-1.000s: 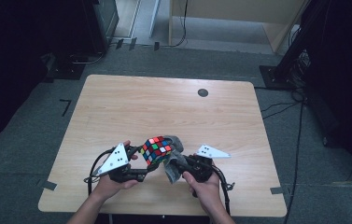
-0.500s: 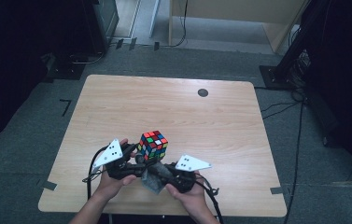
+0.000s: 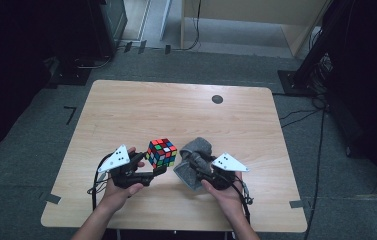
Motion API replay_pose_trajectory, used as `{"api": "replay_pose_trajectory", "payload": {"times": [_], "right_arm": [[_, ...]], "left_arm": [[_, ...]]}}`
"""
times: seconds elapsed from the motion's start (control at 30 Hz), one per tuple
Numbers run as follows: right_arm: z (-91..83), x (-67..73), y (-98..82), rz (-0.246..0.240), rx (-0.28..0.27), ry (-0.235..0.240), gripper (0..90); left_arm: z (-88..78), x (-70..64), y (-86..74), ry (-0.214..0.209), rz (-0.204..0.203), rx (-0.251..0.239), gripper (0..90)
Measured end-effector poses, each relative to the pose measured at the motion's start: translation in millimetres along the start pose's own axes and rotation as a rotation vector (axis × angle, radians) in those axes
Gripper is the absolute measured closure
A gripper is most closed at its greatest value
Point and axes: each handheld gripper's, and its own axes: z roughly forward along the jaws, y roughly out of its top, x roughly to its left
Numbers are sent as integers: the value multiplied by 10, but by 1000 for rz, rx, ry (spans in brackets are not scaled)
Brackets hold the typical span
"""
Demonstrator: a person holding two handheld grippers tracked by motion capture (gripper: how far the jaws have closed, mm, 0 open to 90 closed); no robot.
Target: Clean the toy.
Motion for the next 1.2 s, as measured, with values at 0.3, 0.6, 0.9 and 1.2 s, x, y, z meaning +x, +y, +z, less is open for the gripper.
{"api": "replay_pose_trajectory", "payload": {"times": [0.3, 0.6, 0.9, 1.2], "right_arm": [[-100, 150, 54, -358, -187, 54, 286], [-23, 442, 17, -563, -276, 117, 283], [11, 517, -26, -705, -312, 101, 320], [31, 595, -57, -828, -315, 77, 335]], "left_arm": [[-43, 109, 36, -46, -57, 45, 337], [2, 113, 40, -121, -78, 117, 336], [64, 99, 41, -184, -106, 179, 335], [137, 98, 22, -241, -141, 251, 332]]}}
